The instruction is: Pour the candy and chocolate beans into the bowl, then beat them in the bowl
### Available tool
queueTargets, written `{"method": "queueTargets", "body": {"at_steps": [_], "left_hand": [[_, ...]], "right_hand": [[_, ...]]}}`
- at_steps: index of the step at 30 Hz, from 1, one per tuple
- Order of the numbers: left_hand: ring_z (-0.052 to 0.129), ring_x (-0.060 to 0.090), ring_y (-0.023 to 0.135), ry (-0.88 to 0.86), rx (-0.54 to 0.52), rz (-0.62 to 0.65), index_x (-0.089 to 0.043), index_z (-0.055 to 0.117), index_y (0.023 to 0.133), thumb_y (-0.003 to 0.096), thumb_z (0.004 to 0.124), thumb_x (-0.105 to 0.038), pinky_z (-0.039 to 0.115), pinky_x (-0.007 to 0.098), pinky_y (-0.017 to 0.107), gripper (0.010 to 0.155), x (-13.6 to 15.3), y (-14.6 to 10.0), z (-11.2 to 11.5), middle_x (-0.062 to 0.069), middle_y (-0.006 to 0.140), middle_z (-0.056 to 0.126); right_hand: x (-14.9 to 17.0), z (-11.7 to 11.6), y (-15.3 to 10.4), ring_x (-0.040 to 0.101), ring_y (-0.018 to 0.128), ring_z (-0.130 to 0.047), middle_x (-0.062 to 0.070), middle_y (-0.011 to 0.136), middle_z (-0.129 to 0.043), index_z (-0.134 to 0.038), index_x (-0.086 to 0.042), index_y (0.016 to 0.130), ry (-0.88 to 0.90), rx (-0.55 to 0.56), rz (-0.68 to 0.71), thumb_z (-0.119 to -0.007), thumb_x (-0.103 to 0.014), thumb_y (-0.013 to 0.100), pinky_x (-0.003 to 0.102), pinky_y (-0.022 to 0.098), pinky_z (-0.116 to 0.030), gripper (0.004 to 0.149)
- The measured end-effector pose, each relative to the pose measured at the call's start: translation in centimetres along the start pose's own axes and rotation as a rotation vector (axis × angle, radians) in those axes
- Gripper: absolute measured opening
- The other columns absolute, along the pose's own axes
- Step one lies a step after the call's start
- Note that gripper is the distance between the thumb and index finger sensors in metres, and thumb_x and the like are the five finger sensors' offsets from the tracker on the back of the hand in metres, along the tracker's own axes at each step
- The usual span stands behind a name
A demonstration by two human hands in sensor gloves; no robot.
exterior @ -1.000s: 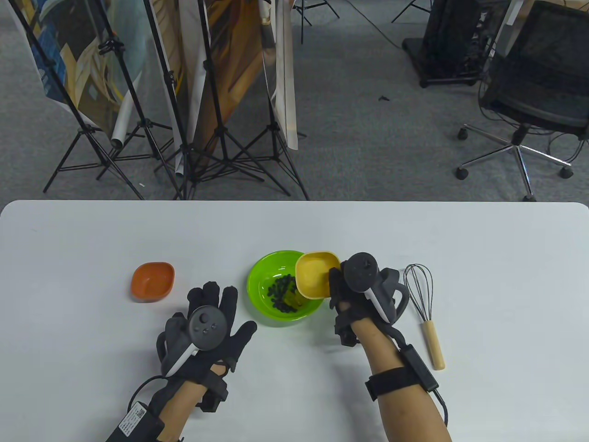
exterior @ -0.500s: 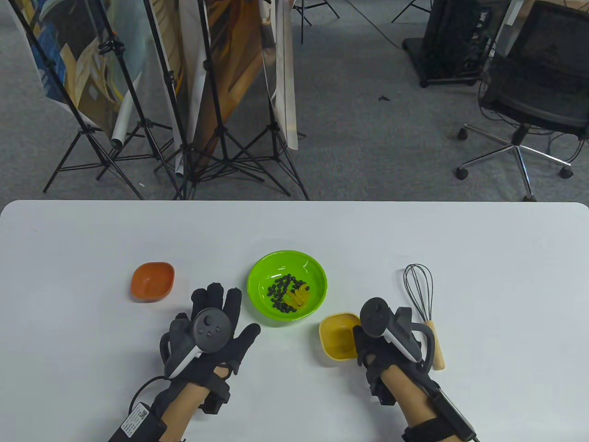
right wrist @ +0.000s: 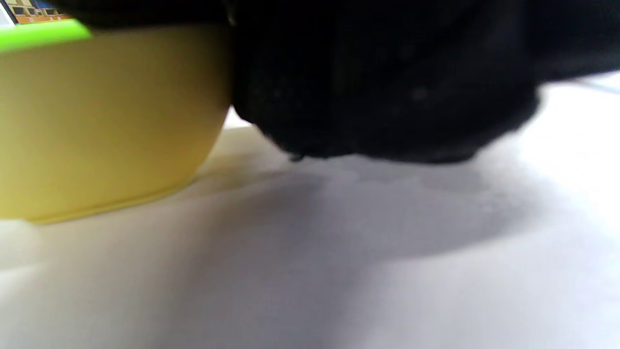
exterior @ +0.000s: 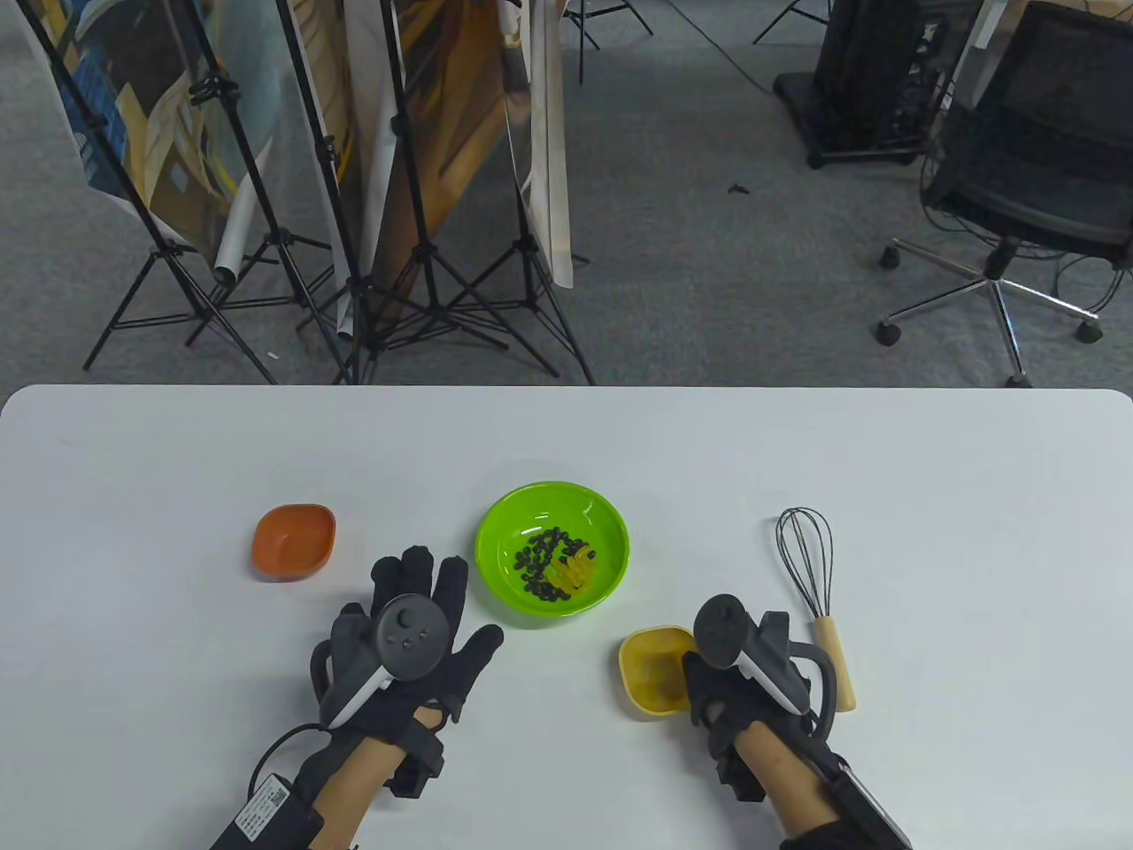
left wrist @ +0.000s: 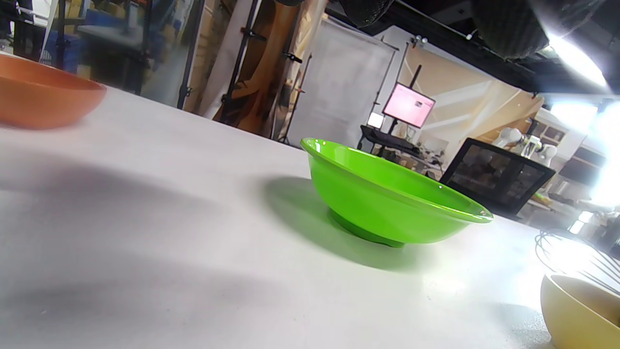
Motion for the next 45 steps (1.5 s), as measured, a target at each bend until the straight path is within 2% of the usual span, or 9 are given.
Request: {"method": "queueTargets", "body": {"at_steps": [9, 16, 21, 24, 28, 30, 32, 39, 45], "left_hand": [[0.018, 0.053, 0.111, 0.002, 0.006, -0.004, -0.029, 0.032, 0.113, 0.0437, 0.066, -0.069, 0.032, 0.085, 0.064, 0.086, 0.2, 0.1, 0.2, 0.015, 0.121, 0.019], [0.018, 0.053, 0.11, 0.003, 0.005, 0.003, -0.029, 0.033, 0.113, 0.0438, 0.066, -0.069, 0.033, 0.085, 0.064, 0.086, 0.0, 0.1, 0.3, 0.015, 0.12, 0.019], [0.018, 0.053, 0.11, 0.006, 0.007, 0.01, -0.029, 0.032, 0.113, 0.0438, 0.066, -0.069, 0.033, 0.085, 0.064, 0.086, -0.2, 0.0, 0.4, 0.015, 0.121, 0.019], [0.018, 0.053, 0.111, 0.005, 0.003, 0.012, -0.029, 0.032, 0.113, 0.0437, 0.066, -0.069, 0.033, 0.085, 0.064, 0.086, -0.2, 0.0, 0.4, 0.015, 0.121, 0.019], [0.018, 0.053, 0.111, 0.009, 0.0, 0.017, -0.029, 0.033, 0.113, 0.0436, 0.066, -0.069, 0.033, 0.085, 0.064, 0.086, -0.3, 0.0, 0.5, 0.015, 0.121, 0.019], [0.018, 0.053, 0.11, 0.013, 0.004, 0.017, -0.029, 0.033, 0.113, 0.0436, 0.066, -0.069, 0.033, 0.085, 0.064, 0.086, -0.4, 0.0, 0.6, 0.015, 0.121, 0.019], [0.018, 0.053, 0.111, 0.015, 0.005, 0.016, -0.029, 0.032, 0.113, 0.0437, 0.066, -0.069, 0.033, 0.085, 0.064, 0.086, -0.3, 0.0, 0.6, 0.015, 0.121, 0.019], [0.018, 0.053, 0.11, 0.016, 0.002, 0.012, -0.029, 0.033, 0.113, 0.0437, 0.066, -0.068, 0.033, 0.085, 0.064, 0.086, -0.3, 0.0, 0.6, 0.015, 0.121, 0.019], [0.018, 0.053, 0.11, 0.044, 0.019, 0.017, -0.029, 0.032, 0.113, 0.0438, 0.066, -0.069, 0.033, 0.085, 0.064, 0.086, -0.5, 0.1, 1.3, 0.015, 0.121, 0.019]], "right_hand": [[0.1, 0.3, -0.1, 0.022, 0.014, -0.1, 0.009, 0.042, -0.101, -0.09, -0.009, 0.063, -0.02, 0.012, -0.02, -0.078, -0.052, 0.047, 0.043, 0.01, -0.088, 0.047], [1.1, 2.7, -0.9, 0.024, 0.017, -0.099, 0.012, 0.048, -0.1, -0.088, -0.01, 0.072, 0.038, 0.106, -0.066, -0.072, -0.063, 0.044, 0.042, 0.011, -0.088, 0.062], [2.6, 4.8, -1.1, 0.034, 0.039, -0.101, 0.018, 0.067, -0.094, -0.08, -0.011, 0.086, 0.08, 0.161, -0.1, -0.07, -0.063, 0.045, 0.056, 0.027, -0.086, 0.067], [4.1, 5.9, -1.3, 0.044, 0.063, -0.093, 0.025, 0.086, -0.081, -0.071, -0.013, 0.096, 0.109, 0.189, -0.135, -0.07, -0.063, 0.046, 0.074, 0.041, -0.075, 0.071], [7.0, 6.5, -1.1, 0.057, 0.094, -0.06, 0.031, 0.106, -0.051, -0.054, -0.013, 0.107, 0.119, 0.2, -0.215, -0.07, -0.064, 0.046, 0.085, 0.049, -0.059, 0.08], [8.6, 6.2, -0.8, 0.059, 0.1, -0.043, 0.032, 0.109, -0.037, -0.045, -0.013, 0.109, 0.102, 0.192, -0.265, -0.07, -0.064, 0.046, 0.085, 0.05, -0.056, 0.085], [10.1, 5.6, -0.5, 0.059, 0.1, -0.035, 0.033, 0.109, -0.027, -0.036, -0.011, 0.11, 0.1, 0.153, -0.32, -0.071, -0.065, 0.046, 0.085, 0.051, -0.056, 0.091], [12.9, 2.2, 1.2, 0.058, 0.087, -0.052, 0.038, 0.101, -0.043, -0.043, 0.003, 0.105, 0.101, 0.034, -0.452, -0.075, -0.063, 0.045, 0.074, 0.048, -0.066, 0.095], [12.9, 0.8, 2.1, 0.051, 0.08, -0.06, 0.032, 0.095, -0.051, -0.062, -0.004, 0.095, 0.056, 0.026, -0.478, -0.078, -0.055, 0.046, 0.066, 0.048, -0.069, 0.072]]}}
Point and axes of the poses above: the tracker on the back of each hand, its own x axis roughly to the little-finger side, its own y axis roughly from the wrist to the fingertips, z = x × y, the point moved 2 cm from there along y, roughly from the wrist to the fingertips
